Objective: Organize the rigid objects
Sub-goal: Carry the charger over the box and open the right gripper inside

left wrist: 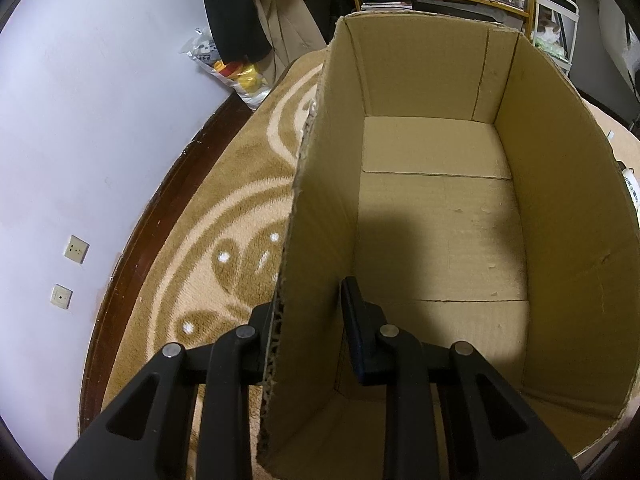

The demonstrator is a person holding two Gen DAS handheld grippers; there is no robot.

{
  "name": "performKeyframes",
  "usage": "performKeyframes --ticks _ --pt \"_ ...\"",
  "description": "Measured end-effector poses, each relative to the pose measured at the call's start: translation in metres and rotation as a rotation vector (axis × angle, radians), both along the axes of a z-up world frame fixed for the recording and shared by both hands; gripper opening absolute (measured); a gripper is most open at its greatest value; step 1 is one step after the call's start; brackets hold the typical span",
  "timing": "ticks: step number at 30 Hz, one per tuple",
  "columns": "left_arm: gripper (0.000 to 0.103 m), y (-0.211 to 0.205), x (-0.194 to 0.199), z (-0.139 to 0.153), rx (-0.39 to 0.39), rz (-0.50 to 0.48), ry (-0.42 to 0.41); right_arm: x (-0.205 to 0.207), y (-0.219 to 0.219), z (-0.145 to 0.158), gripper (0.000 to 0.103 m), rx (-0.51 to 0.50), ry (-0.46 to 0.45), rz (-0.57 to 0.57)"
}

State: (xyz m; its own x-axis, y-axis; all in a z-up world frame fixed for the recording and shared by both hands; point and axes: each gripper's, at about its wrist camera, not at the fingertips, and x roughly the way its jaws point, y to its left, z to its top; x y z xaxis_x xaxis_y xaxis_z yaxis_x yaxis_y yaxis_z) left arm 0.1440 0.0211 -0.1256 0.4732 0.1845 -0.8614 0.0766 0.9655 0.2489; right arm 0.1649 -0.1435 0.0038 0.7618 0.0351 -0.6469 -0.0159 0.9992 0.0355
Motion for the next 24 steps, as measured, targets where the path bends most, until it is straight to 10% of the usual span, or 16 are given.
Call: performKeyframes --ticks 24 --pt "0.019 0.005 0.003 0.001 -0.041 0.015 0.003 0.03 0.041 -0.009 0.084 0.14 0.018 0.159"
